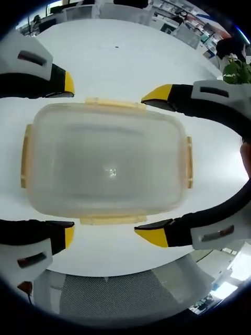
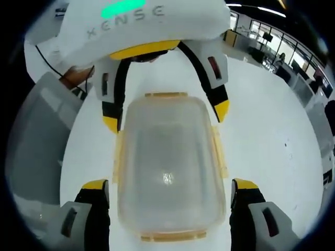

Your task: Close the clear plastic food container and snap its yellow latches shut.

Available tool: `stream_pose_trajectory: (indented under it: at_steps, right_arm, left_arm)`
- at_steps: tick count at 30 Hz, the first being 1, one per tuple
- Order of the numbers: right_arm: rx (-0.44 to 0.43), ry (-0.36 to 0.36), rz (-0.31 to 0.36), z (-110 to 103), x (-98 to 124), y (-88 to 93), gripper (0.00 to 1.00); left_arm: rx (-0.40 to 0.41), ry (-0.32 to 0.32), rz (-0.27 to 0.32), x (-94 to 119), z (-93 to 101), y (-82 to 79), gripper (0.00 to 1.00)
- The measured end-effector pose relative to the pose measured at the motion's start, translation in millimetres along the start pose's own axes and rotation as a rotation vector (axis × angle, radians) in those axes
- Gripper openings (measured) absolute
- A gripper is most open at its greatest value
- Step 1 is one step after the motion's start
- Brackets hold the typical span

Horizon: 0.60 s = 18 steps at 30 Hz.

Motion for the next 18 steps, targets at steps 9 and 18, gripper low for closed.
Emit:
stream_pose_trajectory:
  at_steps: [9, 18]
  right_arm:
    - [-0.03, 0.017, 0.026, -1.6, 6.8, 4.8, 0.98]
    - [-0.057, 0.039, 0.049, -2.9, 9.8, 9.3, 0.98]
  left_arm:
    - [0.023, -0.014, 0.031, 3.7, 2.4, 3.1, 0.99]
    - [0.066, -0.026, 0.057, 6.9, 6.7, 10.7, 0.99]
Point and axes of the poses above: the point that each gripper's makers call its tool centre point, and the gripper's own axes: x roughly backward along the fingers, z roughly to its right, y roughly out of its underside, the point moved 10 cm from there along x, roughly backward along the fingers, and after that the axes turned 4 degrees about y, right-handed, at the moved point
